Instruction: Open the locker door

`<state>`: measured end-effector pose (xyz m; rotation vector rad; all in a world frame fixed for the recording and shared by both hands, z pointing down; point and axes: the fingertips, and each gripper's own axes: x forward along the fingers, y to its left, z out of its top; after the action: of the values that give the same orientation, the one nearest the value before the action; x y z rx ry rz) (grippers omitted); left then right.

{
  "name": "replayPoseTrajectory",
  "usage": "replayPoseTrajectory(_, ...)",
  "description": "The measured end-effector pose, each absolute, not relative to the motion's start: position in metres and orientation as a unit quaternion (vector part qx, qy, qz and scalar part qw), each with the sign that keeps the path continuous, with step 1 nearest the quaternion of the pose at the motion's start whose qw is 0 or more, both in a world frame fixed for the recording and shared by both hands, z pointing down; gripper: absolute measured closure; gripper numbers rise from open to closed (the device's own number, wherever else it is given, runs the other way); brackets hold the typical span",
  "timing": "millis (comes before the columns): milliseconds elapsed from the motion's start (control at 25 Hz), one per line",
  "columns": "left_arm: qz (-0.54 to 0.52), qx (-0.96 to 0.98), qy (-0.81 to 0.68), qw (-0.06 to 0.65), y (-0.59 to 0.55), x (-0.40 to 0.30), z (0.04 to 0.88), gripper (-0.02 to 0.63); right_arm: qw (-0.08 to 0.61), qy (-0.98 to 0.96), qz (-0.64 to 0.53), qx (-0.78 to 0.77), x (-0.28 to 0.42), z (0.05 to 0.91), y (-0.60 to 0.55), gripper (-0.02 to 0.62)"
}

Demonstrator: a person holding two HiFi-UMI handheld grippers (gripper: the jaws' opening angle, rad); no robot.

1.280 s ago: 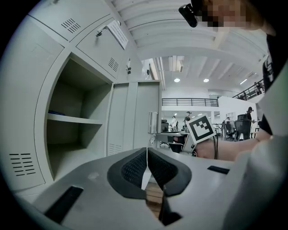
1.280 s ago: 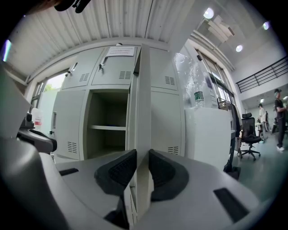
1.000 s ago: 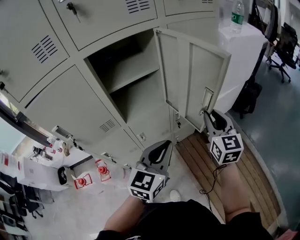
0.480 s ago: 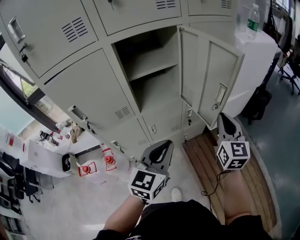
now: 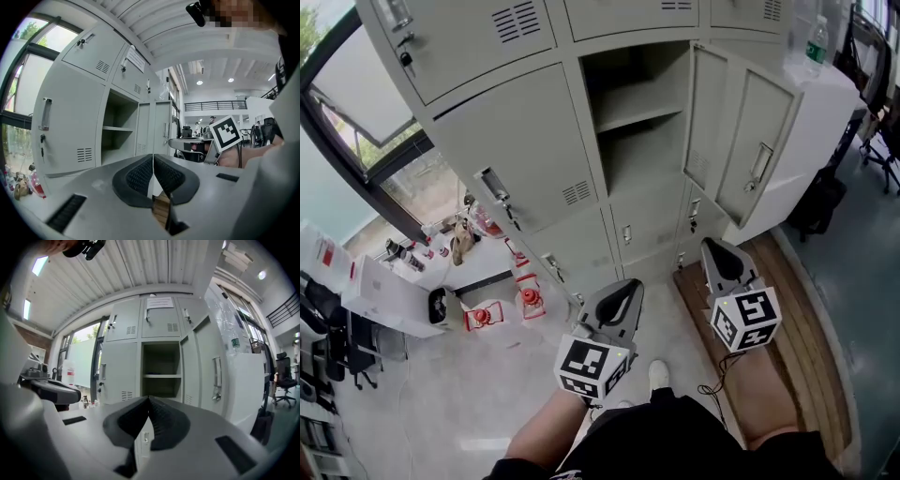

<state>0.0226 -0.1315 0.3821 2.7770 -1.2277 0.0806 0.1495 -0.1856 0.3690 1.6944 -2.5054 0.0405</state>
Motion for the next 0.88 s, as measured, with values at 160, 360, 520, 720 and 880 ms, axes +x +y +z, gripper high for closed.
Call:
replayPoseTrajectory(160, 0.025, 0.911, -0.408, 0.058, -0.103, -0.001, 0.388, 0.585, 0.063, -0.842, 0.021, 0.536, 0.109, 0.376, -0.151, 0.541)
replayPoseTrajectory(360, 0.026, 0.908, -0.413, 0.065, -0.07, -0.025, 0.399, 0.584, 0.066, -0.851, 0.029, 0.521, 0.077, 0.385, -0.113, 0.541)
replayPoseTrajectory(520, 0.028, 0.905, -0.417, 0.073, -0.051, -0.04, 0.409, 0.584, 0.066, -0.853, 0.038, 0.516, 0.059, 0.393, -0.088, 0.541)
replayPoseTrajectory(720, 0.021, 0.905, -0.419, 0.072, -0.035, -0.046, 0.408, 0.584, 0.068, -0.857, 0.042, 0.509, 0.046, 0.398, -0.062, 0.541)
replayPoseTrajectory(880, 0.019, 0.906, -0.416, 0.071, -0.025, -0.045, 0.407, 0.584, 0.068, -0.858, 0.043, 0.507, 0.043, 0.4, -0.045, 0.541)
